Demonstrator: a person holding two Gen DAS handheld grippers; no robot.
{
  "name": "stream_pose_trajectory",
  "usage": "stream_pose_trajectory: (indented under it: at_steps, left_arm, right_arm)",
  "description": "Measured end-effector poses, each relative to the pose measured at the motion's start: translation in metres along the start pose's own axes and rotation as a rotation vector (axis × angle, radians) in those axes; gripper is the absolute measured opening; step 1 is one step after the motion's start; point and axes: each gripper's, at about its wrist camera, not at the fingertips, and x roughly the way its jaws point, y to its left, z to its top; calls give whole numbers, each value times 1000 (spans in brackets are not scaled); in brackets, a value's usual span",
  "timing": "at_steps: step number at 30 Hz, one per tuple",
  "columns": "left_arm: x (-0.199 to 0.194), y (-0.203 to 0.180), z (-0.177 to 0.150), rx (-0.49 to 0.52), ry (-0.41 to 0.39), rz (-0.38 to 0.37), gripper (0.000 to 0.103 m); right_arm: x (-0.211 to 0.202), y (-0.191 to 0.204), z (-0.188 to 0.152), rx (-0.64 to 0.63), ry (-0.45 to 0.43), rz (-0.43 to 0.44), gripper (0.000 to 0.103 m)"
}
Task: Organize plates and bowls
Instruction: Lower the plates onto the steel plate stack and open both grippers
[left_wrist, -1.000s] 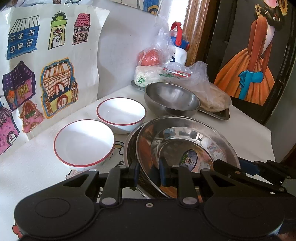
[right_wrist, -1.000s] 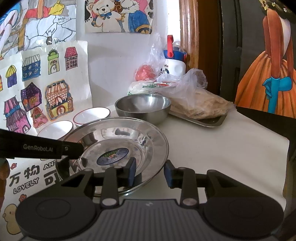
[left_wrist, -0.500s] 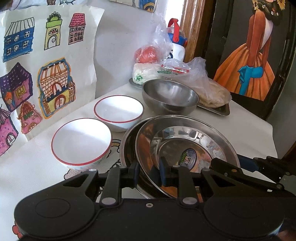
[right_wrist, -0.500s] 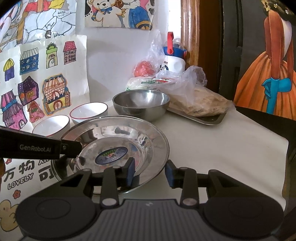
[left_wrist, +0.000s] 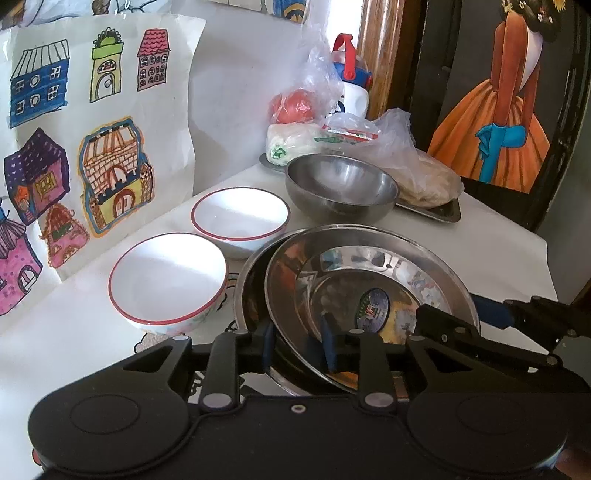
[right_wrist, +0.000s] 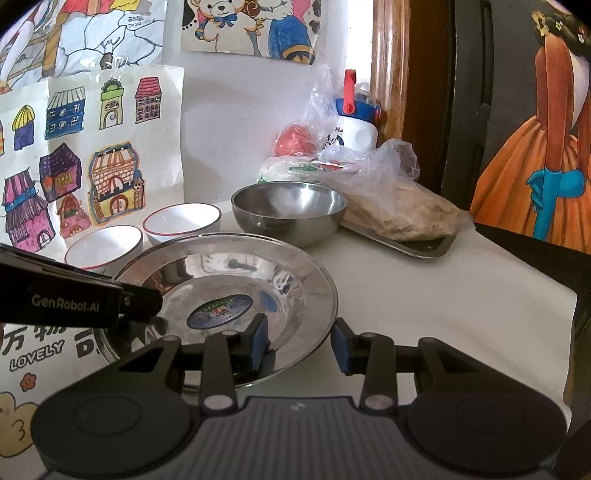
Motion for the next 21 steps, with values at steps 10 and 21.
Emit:
stream_pose_trajectory:
  at_steps: [10, 21]
  left_arm:
    - [-17, -1, 0, 3, -23, -16, 57]
    - [-40, 5, 4, 4, -112, 23, 82]
  right_arm:
    - [-12, 11, 1, -89, -73, -42, 67]
    - [-31, 10, -2, -79, -105, -49, 84]
